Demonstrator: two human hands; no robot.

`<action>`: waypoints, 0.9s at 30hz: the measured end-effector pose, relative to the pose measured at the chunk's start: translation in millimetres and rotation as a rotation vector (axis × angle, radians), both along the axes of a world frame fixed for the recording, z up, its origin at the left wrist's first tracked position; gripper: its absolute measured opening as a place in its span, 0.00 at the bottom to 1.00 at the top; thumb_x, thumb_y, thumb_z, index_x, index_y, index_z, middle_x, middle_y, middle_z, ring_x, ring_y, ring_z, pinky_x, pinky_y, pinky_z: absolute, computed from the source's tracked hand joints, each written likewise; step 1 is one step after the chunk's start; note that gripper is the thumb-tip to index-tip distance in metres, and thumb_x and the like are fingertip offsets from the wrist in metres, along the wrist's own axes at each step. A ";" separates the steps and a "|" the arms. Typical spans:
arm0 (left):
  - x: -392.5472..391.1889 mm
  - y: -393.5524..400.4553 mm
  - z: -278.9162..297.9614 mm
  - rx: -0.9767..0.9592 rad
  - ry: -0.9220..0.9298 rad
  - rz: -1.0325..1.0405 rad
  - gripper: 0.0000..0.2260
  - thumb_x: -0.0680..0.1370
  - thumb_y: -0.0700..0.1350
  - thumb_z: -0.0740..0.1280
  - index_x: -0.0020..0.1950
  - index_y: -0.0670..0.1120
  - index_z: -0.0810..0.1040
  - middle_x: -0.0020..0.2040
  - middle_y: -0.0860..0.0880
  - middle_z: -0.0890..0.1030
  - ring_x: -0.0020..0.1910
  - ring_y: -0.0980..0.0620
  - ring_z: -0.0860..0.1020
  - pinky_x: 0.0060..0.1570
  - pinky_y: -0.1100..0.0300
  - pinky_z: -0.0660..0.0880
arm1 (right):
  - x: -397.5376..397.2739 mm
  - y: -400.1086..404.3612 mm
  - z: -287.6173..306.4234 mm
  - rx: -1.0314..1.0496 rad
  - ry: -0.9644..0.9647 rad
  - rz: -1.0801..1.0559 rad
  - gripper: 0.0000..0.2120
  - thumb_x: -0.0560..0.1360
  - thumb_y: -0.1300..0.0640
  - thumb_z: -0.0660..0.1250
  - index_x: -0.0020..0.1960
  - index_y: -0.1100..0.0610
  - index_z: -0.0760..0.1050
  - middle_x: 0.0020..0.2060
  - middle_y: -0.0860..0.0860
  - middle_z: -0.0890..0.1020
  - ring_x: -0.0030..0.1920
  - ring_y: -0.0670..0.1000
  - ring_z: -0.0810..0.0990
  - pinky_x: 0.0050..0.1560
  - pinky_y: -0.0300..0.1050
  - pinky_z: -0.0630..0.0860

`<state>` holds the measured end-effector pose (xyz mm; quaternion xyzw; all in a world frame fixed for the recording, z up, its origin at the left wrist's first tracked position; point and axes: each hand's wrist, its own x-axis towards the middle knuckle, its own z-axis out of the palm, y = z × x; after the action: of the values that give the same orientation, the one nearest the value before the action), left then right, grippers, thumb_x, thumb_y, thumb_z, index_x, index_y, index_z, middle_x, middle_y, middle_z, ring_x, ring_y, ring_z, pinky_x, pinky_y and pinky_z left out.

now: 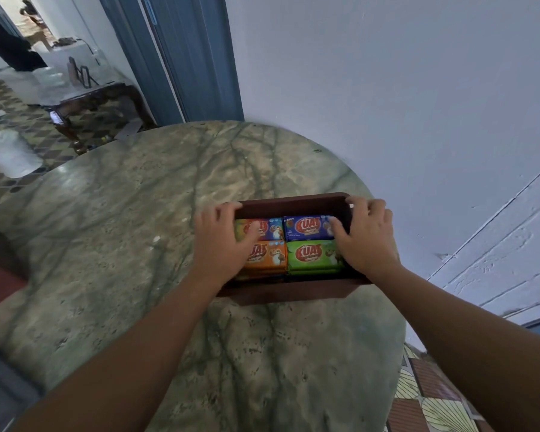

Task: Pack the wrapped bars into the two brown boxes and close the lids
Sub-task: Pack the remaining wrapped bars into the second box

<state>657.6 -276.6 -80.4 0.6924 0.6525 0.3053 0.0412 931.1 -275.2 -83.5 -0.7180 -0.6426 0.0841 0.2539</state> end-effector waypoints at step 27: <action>-32.5 13.8 -25.8 -0.510 -0.272 0.279 0.15 0.86 0.51 0.57 0.65 0.44 0.74 0.55 0.43 0.80 0.57 0.41 0.79 0.51 0.53 0.69 | -1.5 2.6 3.2 -0.398 0.452 -0.066 0.12 0.81 0.57 0.62 0.64 0.52 0.71 0.51 0.52 0.79 0.47 0.53 0.76 0.38 0.44 0.68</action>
<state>625.1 -262.8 -106.2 0.5165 0.7850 0.2245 0.2579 929.6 -272.6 -80.3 -0.7374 -0.5168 0.3577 0.2474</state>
